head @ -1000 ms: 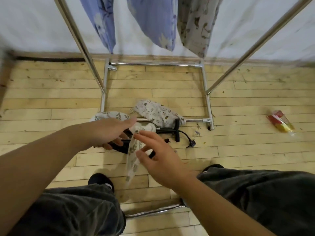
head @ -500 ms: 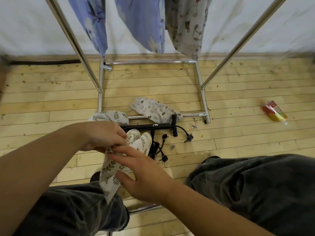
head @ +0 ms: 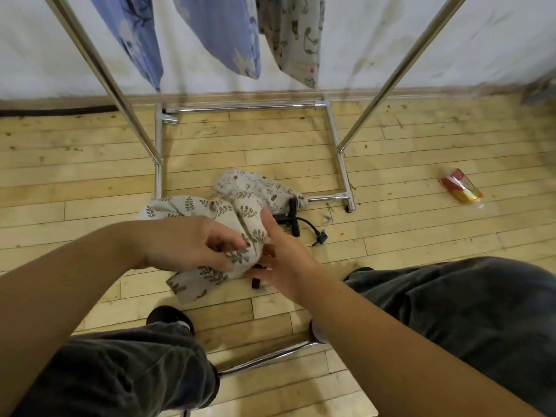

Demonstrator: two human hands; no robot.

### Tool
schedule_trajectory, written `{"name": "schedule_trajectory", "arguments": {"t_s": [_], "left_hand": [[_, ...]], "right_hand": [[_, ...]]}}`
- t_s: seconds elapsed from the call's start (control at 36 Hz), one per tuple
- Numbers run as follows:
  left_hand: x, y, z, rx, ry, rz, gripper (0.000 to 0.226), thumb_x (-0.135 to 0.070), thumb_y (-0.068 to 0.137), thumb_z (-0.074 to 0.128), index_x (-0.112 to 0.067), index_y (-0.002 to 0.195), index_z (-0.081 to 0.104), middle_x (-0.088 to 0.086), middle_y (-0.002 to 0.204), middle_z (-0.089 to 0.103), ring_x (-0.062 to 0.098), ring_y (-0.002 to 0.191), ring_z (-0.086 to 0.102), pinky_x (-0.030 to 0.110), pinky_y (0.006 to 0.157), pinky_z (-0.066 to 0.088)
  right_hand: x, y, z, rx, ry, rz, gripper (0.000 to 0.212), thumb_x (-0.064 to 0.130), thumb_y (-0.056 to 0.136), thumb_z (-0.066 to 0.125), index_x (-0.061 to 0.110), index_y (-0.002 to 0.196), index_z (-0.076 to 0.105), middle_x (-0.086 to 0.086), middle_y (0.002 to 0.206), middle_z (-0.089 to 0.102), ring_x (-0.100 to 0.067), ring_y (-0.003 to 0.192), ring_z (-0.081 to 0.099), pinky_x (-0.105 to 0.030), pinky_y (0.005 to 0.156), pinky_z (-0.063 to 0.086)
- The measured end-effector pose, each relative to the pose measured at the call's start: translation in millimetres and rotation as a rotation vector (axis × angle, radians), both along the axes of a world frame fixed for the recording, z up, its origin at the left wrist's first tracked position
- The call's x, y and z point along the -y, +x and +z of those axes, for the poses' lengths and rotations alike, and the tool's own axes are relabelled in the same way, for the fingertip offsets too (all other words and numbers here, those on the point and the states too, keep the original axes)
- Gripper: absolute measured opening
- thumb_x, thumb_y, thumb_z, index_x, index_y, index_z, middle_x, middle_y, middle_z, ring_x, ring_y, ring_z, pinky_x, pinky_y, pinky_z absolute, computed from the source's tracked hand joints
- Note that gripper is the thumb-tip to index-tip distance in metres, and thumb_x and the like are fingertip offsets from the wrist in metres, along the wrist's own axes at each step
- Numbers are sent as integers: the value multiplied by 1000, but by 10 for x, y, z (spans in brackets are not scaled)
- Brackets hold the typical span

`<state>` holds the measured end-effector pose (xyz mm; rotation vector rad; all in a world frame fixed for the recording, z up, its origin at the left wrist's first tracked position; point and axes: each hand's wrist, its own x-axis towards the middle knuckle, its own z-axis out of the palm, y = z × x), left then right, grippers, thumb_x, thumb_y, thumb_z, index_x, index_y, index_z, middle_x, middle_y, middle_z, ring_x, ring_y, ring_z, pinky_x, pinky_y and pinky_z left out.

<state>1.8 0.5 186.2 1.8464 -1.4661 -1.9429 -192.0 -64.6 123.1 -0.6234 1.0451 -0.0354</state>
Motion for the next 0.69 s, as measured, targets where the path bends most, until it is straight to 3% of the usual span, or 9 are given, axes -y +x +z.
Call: {"name": "schedule_trajectory", "arguments": {"t_s": [0.08, 0.14, 0.19, 0.33, 0.42, 0.5, 0.53, 0.58, 0.69], "left_hand": [[-2, -95, 26, -33, 18, -103, 22, -29, 99, 68, -48, 109, 73, -26, 102, 71, -5, 94, 66, 18, 81, 54], [-4, -135, 19, -31, 32, -141, 23, -31, 97, 69, -51, 108, 73, -25, 103, 71, -1, 97, 67, 25, 88, 57], [-7, -168, 11, -17, 32, -197, 26, -35, 96, 70, -57, 109, 70, -25, 106, 71, 1, 102, 67, 34, 97, 56], [-19, -145, -39, -34, 85, -223, 20, -45, 101, 61, -48, 119, 69, -23, 115, 70, 2, 111, 64, 39, 105, 50], [-26, -38, -153, 69, 97, -61, 22, -52, 103, 52, -43, 110, 71, -24, 110, 70, -2, 107, 63, 32, 104, 49], [-5, 75, -255, 256, 110, 167, 28, -48, 104, 49, -33, 124, 62, -9, 114, 68, 9, 104, 66, 30, 89, 54], [6, 96, -269, 273, 124, 240, 28, -44, 104, 50, -33, 129, 57, -5, 115, 68, 14, 104, 68, 32, 84, 56], [40, 113, -275, 270, 126, 370, 29, -39, 104, 49, -37, 133, 47, 2, 120, 68, 22, 106, 70, 44, 88, 58], [109, 98, -259, 195, 79, 539, 28, -28, 108, 44, -41, 132, 51, -7, 122, 65, 10, 97, 72, 40, 90, 60]], "right_hand": [[55, 13, 24, -18, 50, -56, 54, 52, 97, 65, 7, 126, 69, -14, 118, 76, -34, 111, 72, -52, 101, 56], [62, 15, 27, -47, 39, -86, 36, 30, 99, 68, 5, 125, 68, -14, 113, 77, -32, 103, 74, -47, 91, 60], [58, -1, 10, -62, -2, -93, 26, 16, 101, 65, 5, 124, 67, -13, 111, 78, -32, 105, 74, -49, 95, 59], [41, -96, -4, -83, -136, -49, 21, 21, 105, 59, 14, 123, 67, -9, 109, 79, -29, 103, 76, -50, 93, 60], [39, -170, -15, -71, -162, -51, 19, 19, 106, 56, 21, 120, 69, -4, 110, 79, -24, 103, 76, -50, 96, 59], [20, -240, -75, -84, -169, -62, 25, 16, 106, 55, 25, 123, 71, -2, 113, 79, -23, 107, 75, -49, 99, 57], [12, -261, -94, -91, -167, -59, 27, 15, 106, 55, 25, 125, 71, -3, 114, 78, -24, 108, 74, -49, 101, 57], [1, -296, -129, -108, -175, -46, 30, 12, 105, 55, 24, 127, 72, -4, 115, 78, -24, 109, 74, -49, 102, 56], [-13, -353, -153, -88, -160, -50, 28, 9, 99, 61, 17, 121, 75, -10, 117, 77, -29, 111, 73, -52, 104, 54]]}}
